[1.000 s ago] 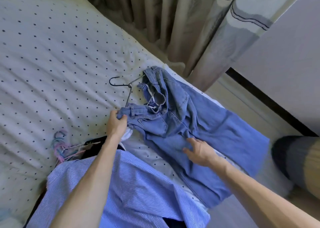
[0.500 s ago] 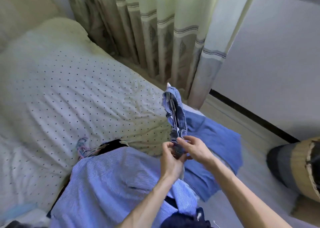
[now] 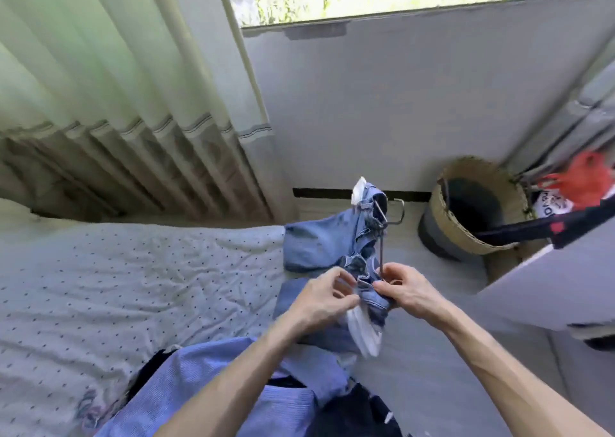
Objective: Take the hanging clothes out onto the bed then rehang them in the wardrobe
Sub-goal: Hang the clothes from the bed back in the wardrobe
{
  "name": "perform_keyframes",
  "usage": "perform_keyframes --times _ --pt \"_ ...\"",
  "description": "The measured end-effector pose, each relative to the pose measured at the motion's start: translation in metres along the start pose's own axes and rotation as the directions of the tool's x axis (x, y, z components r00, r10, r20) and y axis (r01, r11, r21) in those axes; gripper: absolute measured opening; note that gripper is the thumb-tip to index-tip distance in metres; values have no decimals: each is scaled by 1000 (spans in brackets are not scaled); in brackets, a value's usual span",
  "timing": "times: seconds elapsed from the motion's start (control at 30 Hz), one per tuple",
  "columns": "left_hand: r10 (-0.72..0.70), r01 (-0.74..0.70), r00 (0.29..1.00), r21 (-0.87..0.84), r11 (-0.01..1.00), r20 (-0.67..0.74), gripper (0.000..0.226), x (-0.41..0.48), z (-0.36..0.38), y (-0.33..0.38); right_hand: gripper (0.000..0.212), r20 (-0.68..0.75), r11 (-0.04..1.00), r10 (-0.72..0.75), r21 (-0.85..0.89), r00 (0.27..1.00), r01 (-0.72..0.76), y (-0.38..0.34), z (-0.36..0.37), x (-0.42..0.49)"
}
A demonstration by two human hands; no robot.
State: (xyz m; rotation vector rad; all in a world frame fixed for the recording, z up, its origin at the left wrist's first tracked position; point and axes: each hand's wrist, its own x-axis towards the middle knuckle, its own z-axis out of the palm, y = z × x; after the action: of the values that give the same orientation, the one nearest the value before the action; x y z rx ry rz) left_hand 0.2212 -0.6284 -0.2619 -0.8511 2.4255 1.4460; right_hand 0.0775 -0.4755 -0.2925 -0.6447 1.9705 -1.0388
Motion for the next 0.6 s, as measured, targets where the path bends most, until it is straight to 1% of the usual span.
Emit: perform_keyframes --times 0.03,0.07,0.13,0.2,0.27,0.3,0.33,0.4,0.47,0.53,0.57,0.6 --pt "79 -77 996 53 996 -42 24 6 -2 19 18 -28 1000 -19 8 999 19 2 -23 -22" --pt "168 -158 982 109 981 -89 26 11 -3 43 16 -48 999 -48 4 998 49 6 -45 -45" --pt "368 -331 919 229 916 -144 44 17 -1 99 12 -90 995 -93 -52 992 89 5 -86 -93" --pt "573 -506 811 347 789 -119 59 11 10 159 9 -159 991 -116 -86 981 103 2 -123 -143" --pt "723 -650 690 416 636 -27 60 -5 29 220 4 -226 989 -125 -107 966 103 -6 -156 -194" --pt "760 -701 650 404 588 23 57 -16 42 249 8 -248 987 -128 -123 960 99 -9 -171 -218" --pt "784 -749 617 357 558 70 54 -28 55 277 13 -262 986 -126 -140 957 91 -12 -184 -243" --pt "818 -825 559 195 531 135 51 -53 83 328 10 -302 982 -95 -186 948 39 -13 -206 -286" --pt "827 -844 525 -6 537 203 43 -75 111 371 5 -362 967 -62 -251 930 -33 -10 -220 -322" --pt "821 -831 480 -139 538 308 31 -92 139 403 3 -422 957 -30 -274 906 -96 -3 -228 -354" --pt "821 -847 445 -130 516 357 27 -97 154 415 2 -452 956 -11 -266 892 -123 1 -230 -369" --pt "827 -885 402 -64 461 393 23 -101 170 423 2 -483 956 14 -251 876 -153 5 -232 -385"
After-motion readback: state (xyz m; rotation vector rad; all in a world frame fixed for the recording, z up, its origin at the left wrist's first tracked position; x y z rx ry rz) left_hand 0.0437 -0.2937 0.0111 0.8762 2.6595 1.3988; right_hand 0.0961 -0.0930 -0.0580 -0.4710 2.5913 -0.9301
